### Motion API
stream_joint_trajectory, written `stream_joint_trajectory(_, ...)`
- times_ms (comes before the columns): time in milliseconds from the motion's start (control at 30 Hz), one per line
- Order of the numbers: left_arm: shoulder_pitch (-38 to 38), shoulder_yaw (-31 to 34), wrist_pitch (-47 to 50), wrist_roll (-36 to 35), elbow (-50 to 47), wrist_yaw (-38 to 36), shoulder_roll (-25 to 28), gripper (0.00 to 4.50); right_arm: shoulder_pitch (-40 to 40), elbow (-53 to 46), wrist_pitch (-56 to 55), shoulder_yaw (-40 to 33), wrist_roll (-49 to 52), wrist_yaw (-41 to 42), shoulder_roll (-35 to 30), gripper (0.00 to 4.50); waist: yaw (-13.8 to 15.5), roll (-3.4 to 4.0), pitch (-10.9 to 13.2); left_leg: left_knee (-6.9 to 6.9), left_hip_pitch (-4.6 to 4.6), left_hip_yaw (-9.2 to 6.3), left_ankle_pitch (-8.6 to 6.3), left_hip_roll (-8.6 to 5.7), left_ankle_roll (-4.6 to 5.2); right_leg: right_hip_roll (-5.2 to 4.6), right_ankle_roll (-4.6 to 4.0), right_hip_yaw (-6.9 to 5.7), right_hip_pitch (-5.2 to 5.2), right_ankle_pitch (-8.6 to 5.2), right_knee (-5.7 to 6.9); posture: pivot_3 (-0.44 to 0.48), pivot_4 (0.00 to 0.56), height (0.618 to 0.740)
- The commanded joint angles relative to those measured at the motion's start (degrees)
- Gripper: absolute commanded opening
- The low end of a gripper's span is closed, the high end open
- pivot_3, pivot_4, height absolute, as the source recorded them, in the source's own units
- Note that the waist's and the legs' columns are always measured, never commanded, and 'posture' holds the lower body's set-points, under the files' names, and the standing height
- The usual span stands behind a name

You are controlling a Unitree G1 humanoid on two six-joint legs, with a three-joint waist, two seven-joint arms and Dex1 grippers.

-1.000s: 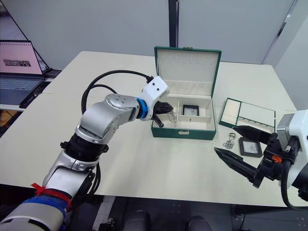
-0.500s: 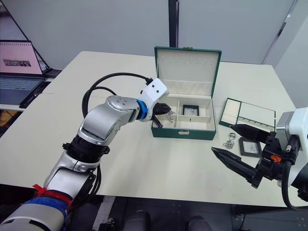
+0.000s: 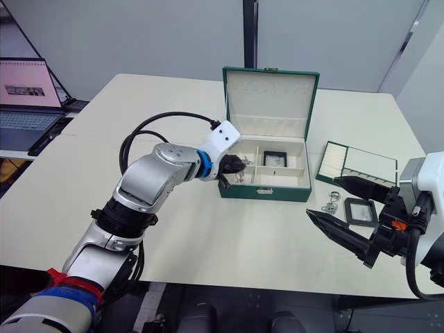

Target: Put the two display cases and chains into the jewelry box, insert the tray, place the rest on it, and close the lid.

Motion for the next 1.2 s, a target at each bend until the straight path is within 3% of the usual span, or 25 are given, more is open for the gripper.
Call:
stream_joint_trajectory(33, -0.5, 0.8, -0.2, 0.8, -0.6, 0.8, -0.1, 2.09, -0.6, 0.2, -0.7, -0.6, -0.4, 0.3, -0.8, 4.50, 0.0, 0.00, 0.0, 0.00, 0.00, 0.00, 0.00, 0.00, 0.00, 0.00, 0.00, 0.00, 0.00, 0.00, 0.00, 0.000, 0.150, 0.740)
stream_joint_trajectory(300, 0.2, 2.7, -0.5, -0.4, -2.5, 0.2, 0.4, 4.47, -1.2, 0.4, -0.8, 0.8, -1.2, 0.3, -0.8, 4.50, 0.0, 0.00, 0.0, 0.00, 0.00, 0.00, 0.00, 0.00, 0.00, 0.00, 0.00, 0.00, 0.00, 0.00, 0.00, 0.000, 0.150, 0.740)
stream_joint_trajectory(400, 3.2, 8.2, -2.0, -6.5, -7.0, -5.1, 1.8, 4.47, -1.2, 0.5, -0.8, 2.3, -2.3, 0.1, -0.2, 4.50, -0.2, 0.02, 0.0, 0.00, 0.01, 0.01, 0.00, 0.01, 0.00, 0.00, 0.00, 0.02, -0.01, 0.00, 0.01, 0.000, 0.150, 0.740)
stream_joint_trajectory(467, 8.7, 12.5, -3.4, -10.7, -10.3, -10.6, 6.2, 4.47, 0.0, -0.3, -0.9, 5.2, -5.2, 0.0, 1.6, 4.50, -0.5, 0.06, 0.0, -0.03, 0.01, 0.01, 0.00, 0.04, -0.01, 0.02, 0.00, 0.01, -0.02, 0.00, 0.01, 0.000, 0.150, 0.740)
stream_joint_trajectory(733, 27.4, 25.2, -17.3, -16.9, -13.5, -20.1, 15.7, 4.47, 5.6, -2.6, -3.3, 15.1, -19.7, 2.3, 9.0, 4.50, -0.1, 0.14, 0.0, 0.01, 0.05, -0.03, 0.01, 0.07, -0.01, 0.01, 0.00, -0.05, -0.01, 0.00, 0.02, 0.000, 0.150, 0.740)
stream_joint_trajectory(900, 37.8, 32.4, -25.1, -16.7, -15.0, -19.2, 17.4, 4.47, 10.2, -3.6, -4.4, 18.3, -25.0, 4.6, 12.4, 4.50, 0.0, 0.13, 0.0, 0.00, 0.04, -0.06, 0.00, 0.06, 0.00, 0.00, 0.00, -0.09, 0.02, -0.01, 0.00, 0.000, 0.150, 0.740)
stream_joint_trajectory(1067, 49.7, 38.3, -29.7, -20.3, -17.6, -25.7, 20.3, 4.47, 14.6, -4.2, -6.3, 21.2, -30.5, 6.9, 15.5, 4.50, -0.4, 0.16, 0.0, -0.04, 0.06, -0.06, -0.07, 0.10, 0.11, 0.03, -0.01, -0.09, -0.01, -0.01, 0.02, 0.000, 0.150, 0.740)
stream_joint_trajectory(1200, 52.4, 40.7, -30.3, -22.7, -18.8, -26.8, 21.6, 4.47, 15.6, -3.4, -7.5, 22.5, -33.1, 8.8, 16.7, 4.50, -0.3, 0.16, 0.0, -0.03, 0.07, -0.08, -0.10, 0.09, 0.17, 0.02, -0.01, -0.13, 0.00, -0.01, 0.04, 0.000, 0.150, 0.740)
